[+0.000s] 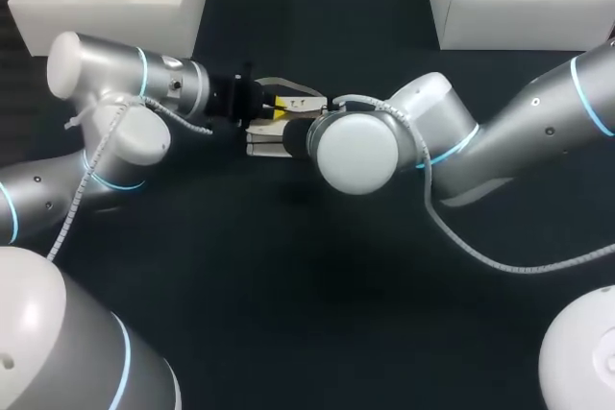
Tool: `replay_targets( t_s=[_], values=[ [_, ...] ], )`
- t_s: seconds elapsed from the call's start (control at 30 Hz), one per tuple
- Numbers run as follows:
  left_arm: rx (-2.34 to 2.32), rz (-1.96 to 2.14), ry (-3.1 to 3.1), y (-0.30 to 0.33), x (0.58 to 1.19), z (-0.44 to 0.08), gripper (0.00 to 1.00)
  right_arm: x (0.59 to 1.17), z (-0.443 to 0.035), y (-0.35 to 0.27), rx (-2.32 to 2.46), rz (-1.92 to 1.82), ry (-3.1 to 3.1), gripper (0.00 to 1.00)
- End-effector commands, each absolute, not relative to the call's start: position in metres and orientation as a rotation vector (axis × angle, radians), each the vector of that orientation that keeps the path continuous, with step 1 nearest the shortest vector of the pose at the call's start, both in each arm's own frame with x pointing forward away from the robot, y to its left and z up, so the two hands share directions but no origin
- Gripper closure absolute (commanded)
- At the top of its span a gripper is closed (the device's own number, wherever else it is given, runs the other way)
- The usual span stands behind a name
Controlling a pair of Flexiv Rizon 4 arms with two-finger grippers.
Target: Pick up the bag, open it, inspect its contents, close it, and place it on the opposite side
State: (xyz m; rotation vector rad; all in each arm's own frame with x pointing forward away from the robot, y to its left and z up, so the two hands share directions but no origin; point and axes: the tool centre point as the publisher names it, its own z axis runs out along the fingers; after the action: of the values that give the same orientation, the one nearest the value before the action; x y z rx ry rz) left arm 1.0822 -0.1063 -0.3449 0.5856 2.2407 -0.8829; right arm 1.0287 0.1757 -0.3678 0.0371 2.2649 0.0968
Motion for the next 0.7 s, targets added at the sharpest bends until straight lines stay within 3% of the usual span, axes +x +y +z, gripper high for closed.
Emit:
replay_targets(
  t_s=[0.03, 0.7],
  values=[
    [0.602, -0.874, 2.241, -0.11, 1.085, -0.349, 1.0, 1.029, -0.369, 0.177, 0.036, 0.1, 2.261, 1.0],
    [0.561, -0.854, 2.241, -0.107, 1.092, -0.357, 1.0, 1.029, -0.369, 0.177, 0.036, 0.1, 2.261, 1.0]
  ],
)
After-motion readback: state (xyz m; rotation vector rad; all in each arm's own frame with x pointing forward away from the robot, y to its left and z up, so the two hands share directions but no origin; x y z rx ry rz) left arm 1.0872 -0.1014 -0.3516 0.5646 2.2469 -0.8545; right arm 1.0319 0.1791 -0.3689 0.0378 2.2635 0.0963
